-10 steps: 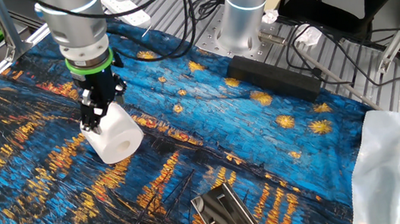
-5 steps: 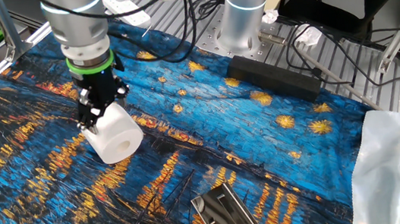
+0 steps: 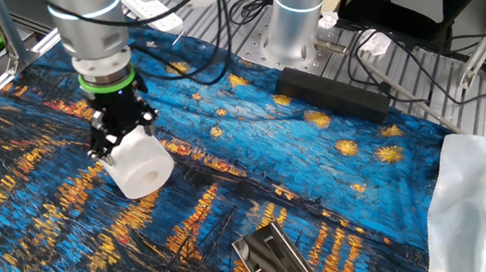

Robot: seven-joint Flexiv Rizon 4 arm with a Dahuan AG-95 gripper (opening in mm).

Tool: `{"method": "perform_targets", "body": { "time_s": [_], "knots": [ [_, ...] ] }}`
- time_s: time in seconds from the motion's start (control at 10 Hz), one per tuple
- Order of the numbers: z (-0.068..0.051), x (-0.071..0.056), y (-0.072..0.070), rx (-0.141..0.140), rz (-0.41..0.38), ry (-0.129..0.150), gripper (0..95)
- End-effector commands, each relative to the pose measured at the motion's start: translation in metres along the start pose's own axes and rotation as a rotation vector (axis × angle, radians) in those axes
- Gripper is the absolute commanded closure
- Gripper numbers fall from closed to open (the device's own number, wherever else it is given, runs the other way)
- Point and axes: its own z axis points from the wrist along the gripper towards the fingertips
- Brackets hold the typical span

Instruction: Put the toilet paper on its holder

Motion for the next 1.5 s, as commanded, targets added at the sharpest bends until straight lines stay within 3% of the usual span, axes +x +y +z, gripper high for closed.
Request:
{"method": "perform_targets", "body": {
  "time_s": [0.1,0.2,0.3,0.4,0.5,0.6,0.9,1.5],
  "knots": [
    [0.003,-0.002,0.001,-0.003,0.015,0.005,0.0],
    [0.005,-0.002,0.001,-0.006,0.012,0.005,0.0],
    [0.007,-0.002,0.000,-0.009,0.004,0.001,19.0],
    [0.007,-0.001,0.000,-0.010,-0.013,-0.009,19.0],
    [0.007,-0.001,0.000,-0.004,-0.025,-0.011,38.0],
    [0.006,-0.001,0.001,-0.004,-0.042,-0.024,95.0],
    [0.003,0.000,0.002,-0.004,-0.068,-0.038,95.0],
    [-0.005,0.002,0.003,0.021,-0.099,-0.035,95.0]
  ]
}}
